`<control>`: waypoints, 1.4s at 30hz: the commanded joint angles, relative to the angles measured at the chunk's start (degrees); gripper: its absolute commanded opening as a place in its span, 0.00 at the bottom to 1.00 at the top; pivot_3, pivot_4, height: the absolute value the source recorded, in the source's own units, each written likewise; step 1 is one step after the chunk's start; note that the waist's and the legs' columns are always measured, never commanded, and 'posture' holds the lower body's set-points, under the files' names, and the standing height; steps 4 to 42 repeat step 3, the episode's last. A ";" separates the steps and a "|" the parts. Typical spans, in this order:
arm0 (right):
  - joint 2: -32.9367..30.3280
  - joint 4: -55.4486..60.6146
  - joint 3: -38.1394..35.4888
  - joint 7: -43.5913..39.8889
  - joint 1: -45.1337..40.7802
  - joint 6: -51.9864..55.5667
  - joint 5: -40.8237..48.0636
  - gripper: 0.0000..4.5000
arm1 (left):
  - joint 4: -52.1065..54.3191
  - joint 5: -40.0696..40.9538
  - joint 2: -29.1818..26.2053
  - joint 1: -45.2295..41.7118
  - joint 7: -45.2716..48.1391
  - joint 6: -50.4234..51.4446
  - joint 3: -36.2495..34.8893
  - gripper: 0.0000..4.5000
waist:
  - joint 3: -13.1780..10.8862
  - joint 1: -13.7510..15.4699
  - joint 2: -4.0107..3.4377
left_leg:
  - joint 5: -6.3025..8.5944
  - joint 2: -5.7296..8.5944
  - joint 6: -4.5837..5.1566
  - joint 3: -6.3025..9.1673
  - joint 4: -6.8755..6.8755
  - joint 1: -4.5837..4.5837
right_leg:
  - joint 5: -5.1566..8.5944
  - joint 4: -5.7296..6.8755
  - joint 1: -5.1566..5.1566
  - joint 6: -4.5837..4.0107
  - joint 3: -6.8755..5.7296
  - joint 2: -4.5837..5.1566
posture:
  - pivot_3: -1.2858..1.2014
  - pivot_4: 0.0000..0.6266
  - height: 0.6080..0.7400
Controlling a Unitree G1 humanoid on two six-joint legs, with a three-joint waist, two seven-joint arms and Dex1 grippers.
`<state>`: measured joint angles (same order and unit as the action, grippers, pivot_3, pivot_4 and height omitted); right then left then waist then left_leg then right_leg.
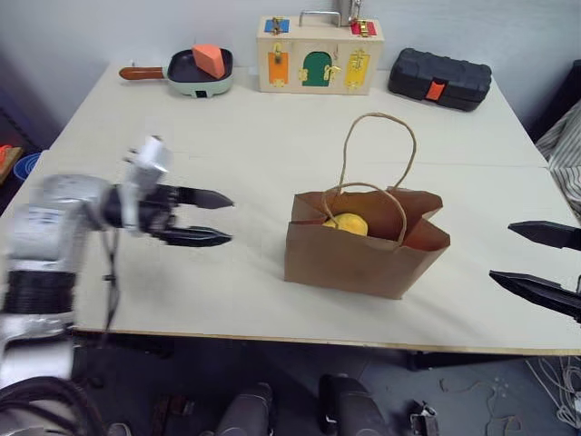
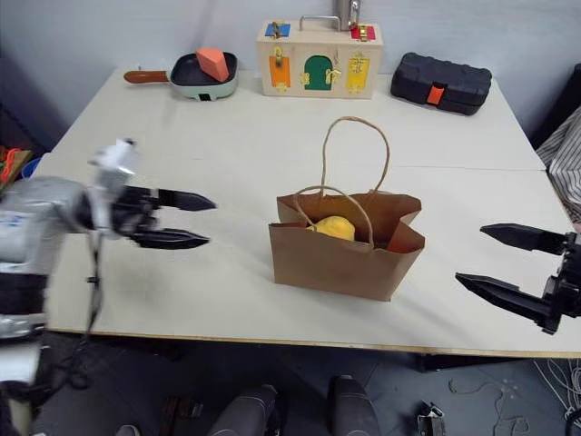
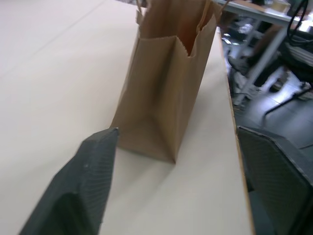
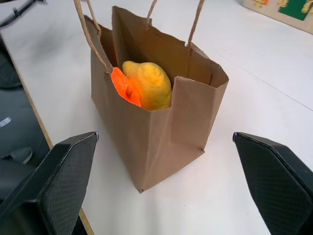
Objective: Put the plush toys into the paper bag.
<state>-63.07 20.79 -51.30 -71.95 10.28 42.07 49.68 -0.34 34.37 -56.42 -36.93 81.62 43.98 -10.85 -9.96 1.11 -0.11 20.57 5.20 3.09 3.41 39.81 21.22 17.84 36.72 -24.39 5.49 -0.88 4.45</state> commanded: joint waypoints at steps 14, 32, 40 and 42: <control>-6.78 -13.27 5.93 -7.96 -7.24 -4.88 -2.75 1.00 | 6.97 6.86 -7.52 4.53 0.38 4.93 -10.17 0.96 | 0.01 0.45 -0.02 | 0.01 0.03 0.01 0.11 -0.03 -0.07 | 0.00 -0.32 0.12 0.00 -0.01 0.02 | 0.52 0.24 1.00; -6.78 -13.27 5.93 -7.96 -7.24 -4.88 -2.75 1.00 | 6.97 6.86 -7.52 4.53 0.38 4.93 -10.17 0.96 | 0.01 0.45 -0.02 | 0.01 0.03 0.01 0.11 -0.03 -0.07 | 0.00 -0.32 0.12 0.00 -0.01 0.02 | 0.52 0.24 1.00; -6.78 -13.27 5.93 -7.96 -7.24 -4.88 -2.75 1.00 | 6.97 6.86 -7.52 4.53 0.38 4.93 -10.17 0.96 | 0.01 0.45 -0.02 | 0.01 0.03 0.01 0.11 -0.03 -0.07 | 0.00 -0.32 0.12 0.00 -0.01 0.02 | 0.52 0.24 1.00; -6.78 -13.27 5.93 -7.96 -7.24 -4.88 -2.75 1.00 | 6.97 6.86 -7.52 4.53 0.38 4.93 -10.17 0.96 | 0.01 0.45 -0.02 | 0.01 0.03 0.01 0.11 -0.03 -0.07 | 0.00 -0.32 0.12 0.00 -0.01 0.02 | 0.52 0.24 1.00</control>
